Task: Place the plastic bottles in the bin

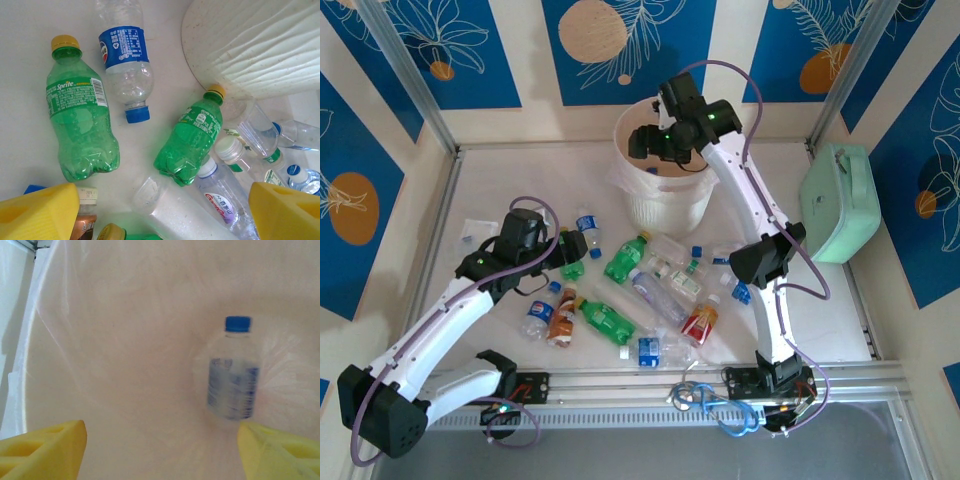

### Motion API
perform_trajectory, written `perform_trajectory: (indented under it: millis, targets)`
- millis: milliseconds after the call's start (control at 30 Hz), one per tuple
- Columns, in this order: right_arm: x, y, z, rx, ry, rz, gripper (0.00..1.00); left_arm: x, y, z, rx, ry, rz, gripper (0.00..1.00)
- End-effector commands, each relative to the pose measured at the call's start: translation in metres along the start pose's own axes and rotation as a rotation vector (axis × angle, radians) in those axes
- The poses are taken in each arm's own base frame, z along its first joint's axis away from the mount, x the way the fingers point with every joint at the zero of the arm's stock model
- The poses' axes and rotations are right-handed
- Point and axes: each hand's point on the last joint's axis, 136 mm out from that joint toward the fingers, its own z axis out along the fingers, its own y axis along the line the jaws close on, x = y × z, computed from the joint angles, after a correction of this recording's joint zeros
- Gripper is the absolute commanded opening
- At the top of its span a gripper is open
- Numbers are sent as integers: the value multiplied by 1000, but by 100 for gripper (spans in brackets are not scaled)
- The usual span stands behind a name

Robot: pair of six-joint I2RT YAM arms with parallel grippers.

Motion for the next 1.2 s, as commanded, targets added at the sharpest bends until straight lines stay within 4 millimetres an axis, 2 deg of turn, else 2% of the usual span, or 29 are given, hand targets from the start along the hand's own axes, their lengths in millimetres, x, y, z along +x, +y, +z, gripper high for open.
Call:
perform_trajectory:
  millis: [0,133,433,567,633,767,967,1167]
  targets:
    - [-4,9,-27,-3,-49,-26,79,-5,5,-2,-21,-16,-4,88]
    - [-4,11,-39,-4,-68,-24,79,-5,7,-1,-29,-12,-3,88]
    - [8,28,-51,41,-88,-116,81,-2,10,1,-33,-3,-16,87]
    - [12,28,-53,90,-100,-143,81,-2,9,1,-32,-2,-15,87]
    - [15,35,-54,77,-95,-156,82,-2,9,1,-34,-2,-14,87]
    - [26,52,-47,45,-73,-204,81,-2,11,1,-41,0,-16,87]
    - [33,59,-37,31,-45,-224,77,-1,12,1,-45,1,-17,87]
    - [28,63,-51,58,-98,-239,78,2,24,5,-102,16,-13,88]
